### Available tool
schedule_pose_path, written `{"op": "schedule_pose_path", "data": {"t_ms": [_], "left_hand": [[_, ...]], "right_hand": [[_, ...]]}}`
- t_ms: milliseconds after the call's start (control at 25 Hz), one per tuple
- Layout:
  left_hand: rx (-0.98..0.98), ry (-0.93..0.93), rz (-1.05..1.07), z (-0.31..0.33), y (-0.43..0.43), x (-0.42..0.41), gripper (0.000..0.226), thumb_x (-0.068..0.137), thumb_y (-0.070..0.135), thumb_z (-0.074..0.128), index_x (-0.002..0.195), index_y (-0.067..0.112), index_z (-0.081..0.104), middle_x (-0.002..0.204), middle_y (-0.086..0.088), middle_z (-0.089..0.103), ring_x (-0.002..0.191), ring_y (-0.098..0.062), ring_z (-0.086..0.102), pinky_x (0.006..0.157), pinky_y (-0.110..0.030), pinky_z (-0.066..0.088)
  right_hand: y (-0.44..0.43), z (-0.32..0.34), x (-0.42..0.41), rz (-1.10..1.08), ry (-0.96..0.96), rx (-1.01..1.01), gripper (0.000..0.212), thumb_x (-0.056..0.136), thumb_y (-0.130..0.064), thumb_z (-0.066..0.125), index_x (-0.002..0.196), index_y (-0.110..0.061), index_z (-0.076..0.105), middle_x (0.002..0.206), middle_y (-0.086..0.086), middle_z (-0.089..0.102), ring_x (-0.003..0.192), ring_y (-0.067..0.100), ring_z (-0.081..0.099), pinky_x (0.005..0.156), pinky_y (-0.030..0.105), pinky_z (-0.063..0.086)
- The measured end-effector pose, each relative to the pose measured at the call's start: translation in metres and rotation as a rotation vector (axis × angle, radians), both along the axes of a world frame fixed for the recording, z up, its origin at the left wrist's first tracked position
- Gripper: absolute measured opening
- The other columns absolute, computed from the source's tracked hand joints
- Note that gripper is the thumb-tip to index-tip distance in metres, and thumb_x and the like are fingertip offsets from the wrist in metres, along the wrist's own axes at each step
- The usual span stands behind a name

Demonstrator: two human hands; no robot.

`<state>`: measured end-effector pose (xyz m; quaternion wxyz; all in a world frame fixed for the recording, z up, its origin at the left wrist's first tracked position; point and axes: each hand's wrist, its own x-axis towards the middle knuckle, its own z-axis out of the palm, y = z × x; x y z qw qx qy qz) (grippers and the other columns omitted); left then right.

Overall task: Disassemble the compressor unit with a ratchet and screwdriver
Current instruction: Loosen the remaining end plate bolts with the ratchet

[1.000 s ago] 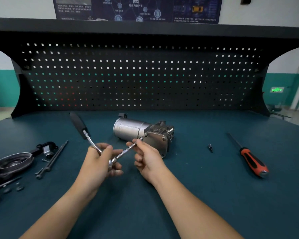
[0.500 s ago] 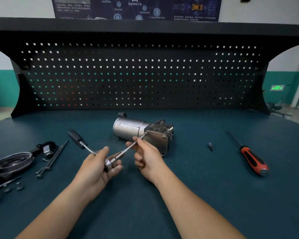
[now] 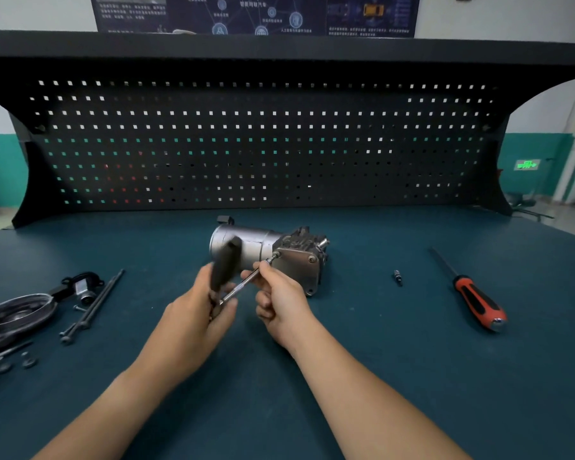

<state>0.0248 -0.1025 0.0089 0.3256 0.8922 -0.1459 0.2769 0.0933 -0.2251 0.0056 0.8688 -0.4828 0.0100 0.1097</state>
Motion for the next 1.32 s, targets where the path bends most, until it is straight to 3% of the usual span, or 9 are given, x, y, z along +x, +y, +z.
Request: {"op": "schedule_pose_path", "data": {"t_ms": [160, 280, 480, 560, 840, 1000, 1080, 1240, 1320], "left_hand": [[-0.899, 0.259, -0.011, 0.004, -0.011, 0.007, 0.024, 0.096, 0.016, 0.05, 0.116, 0.021, 0.038, 0.084, -0.003, 0.068, 0.048, -0.01, 0.063, 0.046, -0.019, 0.051], [-1.086, 0.352, -0.004, 0.005, -0.009, 0.012, 0.02, 0.097, 0.017, 0.047, 0.114, 0.014, 0.036, 0.09, -0.011, 0.068, 0.044, -0.01, 0.059, 0.041, -0.02, 0.048], [0.035, 0.044, 0.059, 0.006, 0.005, 0.001, 0.044, 0.088, 0.023, 0.06, 0.118, 0.038, 0.033, 0.091, 0.021, 0.059, 0.062, -0.014, 0.06, 0.064, -0.034, 0.05], [0.214, 0.013, 0.049, 0.005, 0.01, 0.001, 0.051, 0.087, 0.027, 0.061, 0.122, 0.049, 0.03, 0.093, 0.028, 0.057, 0.066, -0.014, 0.059, 0.067, -0.032, 0.045], [-1.088, 0.367, -0.061, 0.008, -0.009, 0.008, 0.006, 0.099, 0.024, 0.042, 0.105, 0.022, 0.04, 0.079, -0.009, 0.071, 0.047, -0.011, 0.062, 0.043, -0.02, 0.05], [-1.391, 0.457, -0.088, 0.009, -0.014, 0.008, 0.012, 0.101, 0.021, 0.04, 0.104, 0.01, 0.041, 0.071, -0.017, 0.07, 0.045, -0.012, 0.062, 0.04, -0.02, 0.05], [-1.153, 0.372, -0.065, 0.01, -0.014, 0.003, 0.003, 0.099, 0.02, 0.043, 0.099, 0.019, 0.04, 0.08, -0.014, 0.069, 0.046, -0.011, 0.062, 0.044, -0.022, 0.051], [0.04, 0.09, 0.064, 0.004, 0.002, -0.001, 0.03, 0.091, 0.028, 0.051, 0.116, 0.034, 0.035, 0.081, 0.014, 0.064, 0.061, -0.01, 0.062, 0.063, -0.03, 0.048], [0.033, 0.036, 0.092, 0.001, 0.002, 0.001, 0.027, 0.091, 0.029, 0.05, 0.113, 0.035, 0.037, 0.076, 0.015, 0.064, 0.059, -0.011, 0.062, 0.058, -0.027, 0.046]], "right_hand": [[0.0, 0.002, 0.0, 0.043, 0.023, -0.001, 0.012, 0.096, -0.024, 0.047, 0.088, -0.022, 0.055, 0.071, -0.008, 0.072, 0.032, 0.003, 0.036, 0.034, 0.015, 0.019], [0.003, 0.002, -0.001, 0.031, 0.008, -0.039, 0.011, 0.097, -0.023, 0.047, 0.092, -0.021, 0.057, 0.075, -0.011, 0.072, 0.035, 0.003, 0.039, 0.035, 0.014, 0.021], [0.002, 0.005, 0.0, -0.004, 0.011, -0.066, 0.015, 0.096, -0.021, 0.049, 0.083, -0.019, 0.056, 0.058, -0.012, 0.067, 0.032, 0.001, 0.037, 0.035, 0.013, 0.021], [0.003, 0.005, -0.001, -0.03, 0.033, -0.094, 0.016, 0.095, -0.023, 0.051, 0.081, -0.019, 0.058, 0.054, -0.013, 0.064, 0.031, 0.001, 0.038, 0.035, 0.013, 0.021], [0.001, 0.004, -0.003, 0.035, 0.031, 0.01, 0.016, 0.098, -0.026, 0.045, 0.086, -0.023, 0.056, 0.087, -0.008, 0.068, 0.037, 0.001, 0.046, 0.037, 0.014, 0.025], [0.001, 0.003, -0.002, 0.051, 0.009, -0.001, 0.014, 0.098, -0.023, 0.045, 0.091, -0.021, 0.057, 0.077, -0.009, 0.07, 0.037, 0.001, 0.046, 0.038, 0.014, 0.027], [0.0, 0.003, -0.001, 0.044, 0.012, -0.003, 0.013, 0.098, -0.022, 0.046, 0.093, -0.018, 0.058, 0.071, -0.01, 0.071, 0.038, 0.001, 0.044, 0.038, 0.013, 0.026], [0.0, 0.003, 0.0, 0.024, 0.032, -0.021, 0.013, 0.096, -0.022, 0.049, 0.089, -0.017, 0.058, 0.061, -0.012, 0.068, 0.036, 0.001, 0.043, 0.037, 0.013, 0.025], [0.001, 0.002, 0.001, 0.008, 0.041, -0.024, 0.015, 0.095, -0.023, 0.051, 0.082, -0.019, 0.058, 0.066, -0.009, 0.068, 0.035, 0.002, 0.042, 0.036, 0.014, 0.025]]}}
